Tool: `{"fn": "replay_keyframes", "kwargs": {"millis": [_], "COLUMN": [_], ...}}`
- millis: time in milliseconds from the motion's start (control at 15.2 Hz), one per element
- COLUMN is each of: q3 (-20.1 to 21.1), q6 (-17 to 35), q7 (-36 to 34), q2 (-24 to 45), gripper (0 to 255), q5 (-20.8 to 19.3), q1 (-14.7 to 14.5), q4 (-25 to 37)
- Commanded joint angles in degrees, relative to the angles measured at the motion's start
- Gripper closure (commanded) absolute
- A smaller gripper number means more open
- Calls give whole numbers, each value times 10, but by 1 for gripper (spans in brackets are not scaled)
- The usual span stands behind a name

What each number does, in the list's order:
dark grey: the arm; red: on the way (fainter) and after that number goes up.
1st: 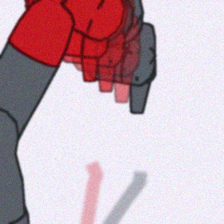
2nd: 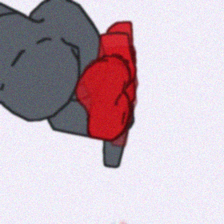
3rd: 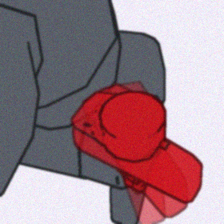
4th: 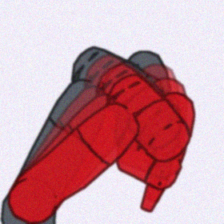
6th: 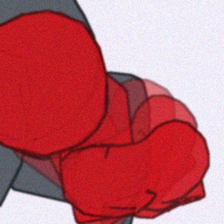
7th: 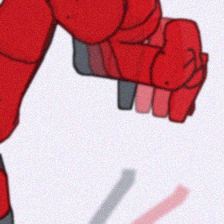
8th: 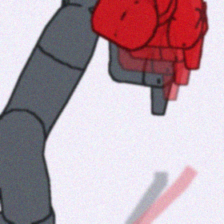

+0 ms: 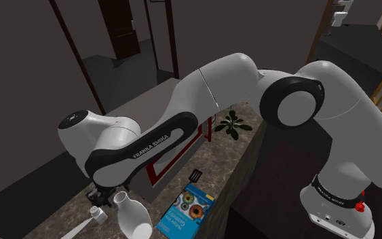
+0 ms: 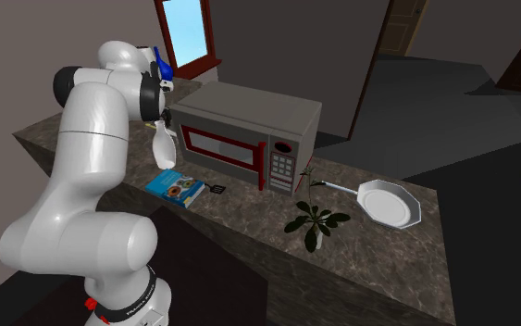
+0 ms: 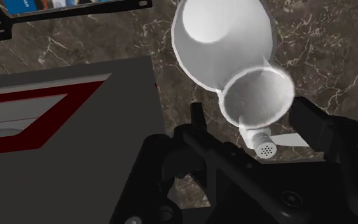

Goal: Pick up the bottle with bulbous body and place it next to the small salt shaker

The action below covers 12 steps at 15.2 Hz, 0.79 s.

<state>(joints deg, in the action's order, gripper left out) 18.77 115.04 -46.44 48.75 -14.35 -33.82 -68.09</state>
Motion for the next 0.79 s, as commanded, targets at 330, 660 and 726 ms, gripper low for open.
{"fn": "replay_keyframes", "kwargs": {"millis": [330, 660, 726], "q3": [2, 6, 6], "q6": [-13, -54, -54], "q7": [1, 5, 5], "q2": [-8, -27, -27], "gripper": [0, 0, 0], "q5": [2, 8, 8], "q1": [0, 0, 0], "q4": [5, 28, 28]}}
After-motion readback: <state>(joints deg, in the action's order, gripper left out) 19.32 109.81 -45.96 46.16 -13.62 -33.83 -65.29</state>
